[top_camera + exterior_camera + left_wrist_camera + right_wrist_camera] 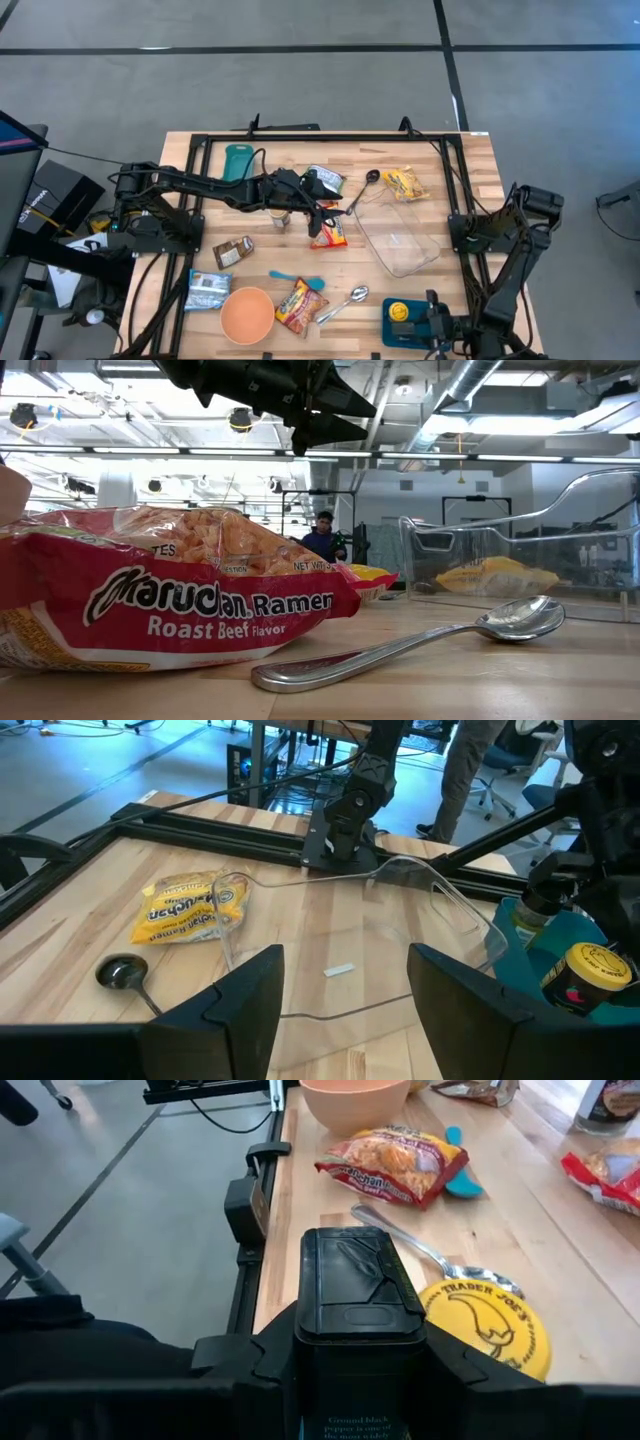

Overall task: Pick & Place Food Item
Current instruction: Put the black spice can into the blue bin

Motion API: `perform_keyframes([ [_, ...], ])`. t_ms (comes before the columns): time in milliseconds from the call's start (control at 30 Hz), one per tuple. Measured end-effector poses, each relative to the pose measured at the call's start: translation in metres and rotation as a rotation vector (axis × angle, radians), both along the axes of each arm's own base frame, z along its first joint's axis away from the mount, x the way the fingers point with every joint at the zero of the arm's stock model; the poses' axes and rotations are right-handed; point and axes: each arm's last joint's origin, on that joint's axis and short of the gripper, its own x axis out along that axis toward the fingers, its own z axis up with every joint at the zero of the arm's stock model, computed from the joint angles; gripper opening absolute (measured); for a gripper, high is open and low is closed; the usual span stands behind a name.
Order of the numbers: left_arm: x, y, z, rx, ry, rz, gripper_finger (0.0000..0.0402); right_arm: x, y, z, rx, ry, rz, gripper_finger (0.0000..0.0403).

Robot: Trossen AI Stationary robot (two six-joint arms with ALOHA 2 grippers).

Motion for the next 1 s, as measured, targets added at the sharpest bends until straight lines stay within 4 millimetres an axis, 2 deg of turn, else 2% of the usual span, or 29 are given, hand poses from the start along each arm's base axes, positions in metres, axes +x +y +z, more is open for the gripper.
perform_keyframes([
  [200, 0.0, 0.0, 0.0, 0.0, 0.0, 0.0, 0.0208, 0.003, 0.003, -0.018, -0.016, 0.021, -0.025, 0.0114],
  [367, 0.0, 0.0, 0.0, 0.0, 0.0, 0.0, 0.0208, 0.005, 0.004, -0.023, -0.013, 0.026, -0.038, 0.0114],
  [1000, 0.0, 0.0, 0.0, 0.0, 0.0, 0.0, 0.0208, 0.008, 0.002, -0.026, 0.012, 0.053, -0.048, 0.0114],
])
